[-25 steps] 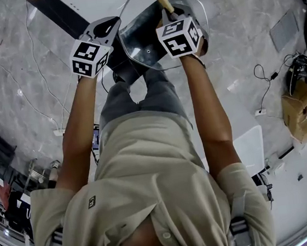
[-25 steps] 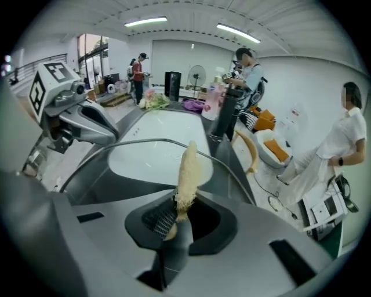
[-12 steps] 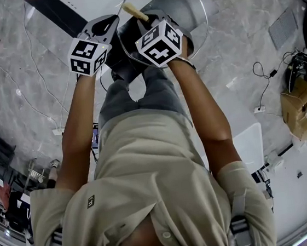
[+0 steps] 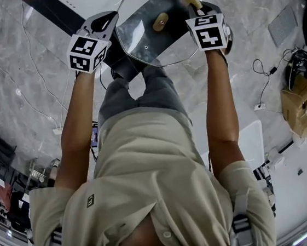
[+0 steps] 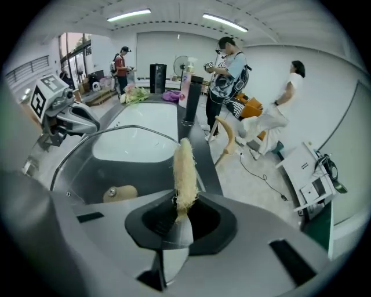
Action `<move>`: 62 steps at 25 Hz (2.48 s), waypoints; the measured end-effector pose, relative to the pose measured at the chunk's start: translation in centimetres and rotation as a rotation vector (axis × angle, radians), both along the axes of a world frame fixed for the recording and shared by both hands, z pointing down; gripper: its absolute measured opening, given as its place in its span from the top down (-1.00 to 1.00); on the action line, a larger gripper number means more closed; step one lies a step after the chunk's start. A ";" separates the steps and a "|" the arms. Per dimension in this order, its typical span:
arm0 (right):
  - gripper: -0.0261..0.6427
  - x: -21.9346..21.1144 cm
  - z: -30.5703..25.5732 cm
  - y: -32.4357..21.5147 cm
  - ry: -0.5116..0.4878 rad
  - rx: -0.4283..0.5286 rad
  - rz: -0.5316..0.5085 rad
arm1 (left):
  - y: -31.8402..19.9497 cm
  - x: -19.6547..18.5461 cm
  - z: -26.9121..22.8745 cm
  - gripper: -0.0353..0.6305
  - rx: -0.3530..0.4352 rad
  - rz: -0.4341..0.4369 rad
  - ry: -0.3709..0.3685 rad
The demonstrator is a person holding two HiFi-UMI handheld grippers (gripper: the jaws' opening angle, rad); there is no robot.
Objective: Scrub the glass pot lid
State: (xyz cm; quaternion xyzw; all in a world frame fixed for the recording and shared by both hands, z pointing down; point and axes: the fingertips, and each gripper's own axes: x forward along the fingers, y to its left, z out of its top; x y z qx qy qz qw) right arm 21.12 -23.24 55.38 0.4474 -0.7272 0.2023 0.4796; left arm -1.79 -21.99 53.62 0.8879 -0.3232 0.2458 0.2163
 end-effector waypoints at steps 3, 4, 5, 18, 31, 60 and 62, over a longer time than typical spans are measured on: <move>0.77 1.4 -0.3 0.0 0.010 0.004 0.019 | -0.1 0.2 0.0 0.85 0.000 0.001 -0.002; 0.77 1.5 -0.3 0.0 0.010 0.004 0.019 | -0.1 0.2 -0.1 0.85 0.000 0.001 -0.003; 0.77 1.5 -0.3 0.0 0.010 0.005 0.018 | -0.2 0.2 -0.1 0.85 0.000 0.000 -0.003; 0.77 0.0 0.1 0.5 -0.001 -0.002 0.001 | -0.1 0.2 -0.2 0.85 0.001 -0.009 0.006; 0.77 -18.5 0.7 8.0 -0.170 -0.134 -0.443 | 0.0 -0.1 0.0 0.85 0.001 -0.022 0.008; 0.77 2.5 0.0 2.2 0.028 -0.064 -0.037 | -0.2 0.0 0.3 0.85 0.005 -0.028 0.000; 0.77 3.5 -0.5 1.8 0.030 -0.055 -0.020 | -0.2 0.1 0.2 0.85 0.006 -0.029 -0.002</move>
